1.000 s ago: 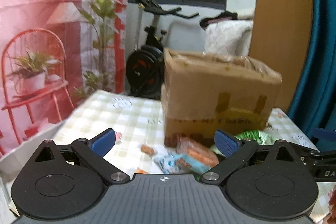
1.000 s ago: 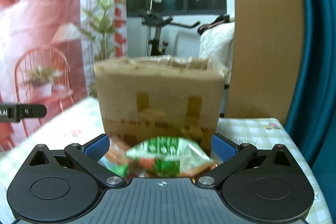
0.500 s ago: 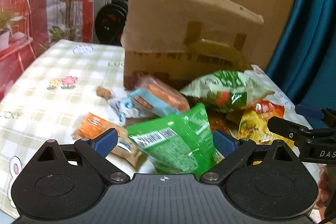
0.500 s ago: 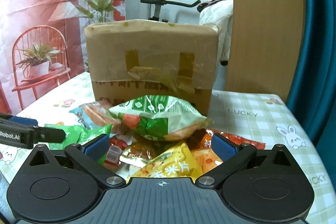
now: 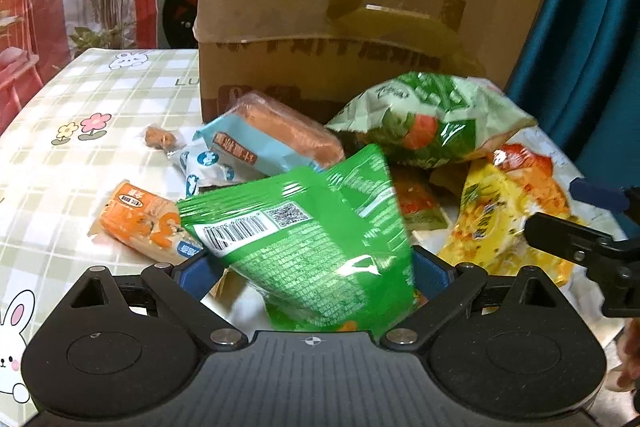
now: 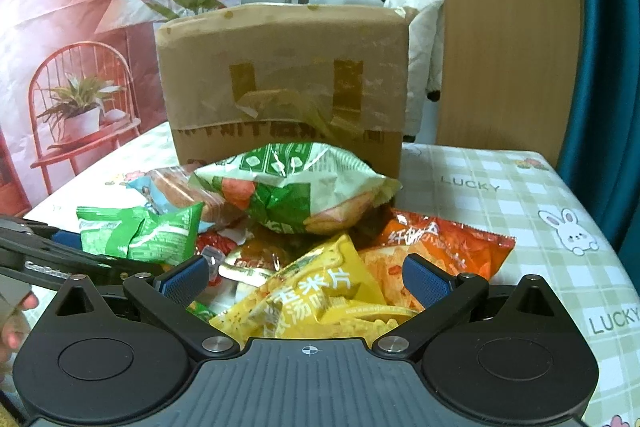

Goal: Organize snacks
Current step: 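Grasp the yellow chip bag with the right tool while the left tool grasps a green bag, then carry both bags over the box and open both tools to drop them, then move both tools back down toward the snack pile beside the box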

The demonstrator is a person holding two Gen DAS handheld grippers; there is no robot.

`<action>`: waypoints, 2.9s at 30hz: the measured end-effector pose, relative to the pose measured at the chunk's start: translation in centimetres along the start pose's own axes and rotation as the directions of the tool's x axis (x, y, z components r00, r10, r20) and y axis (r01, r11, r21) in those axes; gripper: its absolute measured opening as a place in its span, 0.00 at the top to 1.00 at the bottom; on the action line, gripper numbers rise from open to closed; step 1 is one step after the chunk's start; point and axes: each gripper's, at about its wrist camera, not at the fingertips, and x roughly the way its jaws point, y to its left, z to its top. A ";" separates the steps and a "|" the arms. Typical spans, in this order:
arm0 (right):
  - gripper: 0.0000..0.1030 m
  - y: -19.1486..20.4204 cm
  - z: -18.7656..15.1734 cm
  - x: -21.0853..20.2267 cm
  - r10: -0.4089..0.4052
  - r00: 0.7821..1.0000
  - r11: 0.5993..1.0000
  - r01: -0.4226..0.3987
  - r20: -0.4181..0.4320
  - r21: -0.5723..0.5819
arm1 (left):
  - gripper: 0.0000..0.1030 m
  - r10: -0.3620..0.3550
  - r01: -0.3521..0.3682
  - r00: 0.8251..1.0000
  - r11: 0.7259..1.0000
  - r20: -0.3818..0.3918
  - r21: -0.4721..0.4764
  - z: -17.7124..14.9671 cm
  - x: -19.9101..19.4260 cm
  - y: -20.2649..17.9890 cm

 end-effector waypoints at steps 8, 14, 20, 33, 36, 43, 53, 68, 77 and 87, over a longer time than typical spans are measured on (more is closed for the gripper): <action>0.01 0.2 -0.5 1.7 -0.003 0.997 0.990 -0.007 -0.076 -0.138 | 0.17 0.022 -0.026 0.998 0.997 0.061 0.070 -0.3 -1.3 -0.7; 0.03 0.2 -0.9 3.5 0.030 0.984 0.975 -0.067 -0.173 -0.213 | 0.18 0.030 -0.038 0.993 0.997 0.114 0.071 0.1 -2.7 -0.5; 0.11 -0.5 -1.3 5.0 0.049 0.973 0.986 -0.084 -0.225 -0.145 | 0.18 0.023 -0.031 0.991 0.998 0.135 0.060 0.4 -3.3 -0.2; 0.27 -0.5 0.1 1.5 0.143 0.975 0.987 -0.154 -0.169 -0.051 | 0.18 0.044 -0.050 0.976 0.999 0.216 0.022 1.3 -5.6 0.5; 0.27 -0.6 1.7 0.2 0.136 0.984 0.988 -0.144 -0.114 -0.059 | 0.18 0.047 -0.054 0.962 0.998 0.270 0.017 2.3 -6.9 0.8; 0.27 -1.8 8.6 -2.5 0.128 0.989 0.991 -0.123 0.076 -0.060 | 0.18 0.074 -0.075 0.916 0.997 0.394 -0.014 7.6 -9.9 2.2; 0.27 -6.1 21.3 1.3 0.024 0.947 0.999 -0.030 0.320 0.015 | 0.18 0.075 -0.122 0.856 0.991 0.511 0.060 21.0 -8.6 1.2; 0.15 -5.4 26.1 14.3 -0.030 0.974 0.998 0.018 0.223 0.052 | 0.12 0.090 -0.112 0.923 0.993 0.375 0.038 31.8 2.3 2.0; 0.08 -5.6 25.5 12.7 0.062 0.979 0.993 -0.080 0.194 0.086 | 0.10 0.037 -0.046 0.928 0.999 0.372 0.015 28.7 -1.0 4.7; 0.18 -6.3 18.4 6.5 0.131 0.970 0.982 -0.155 0.205 0.107 | 0.14 0.055 -0.053 0.939 0.998 0.340 -0.013 19.3 -5.3 7.8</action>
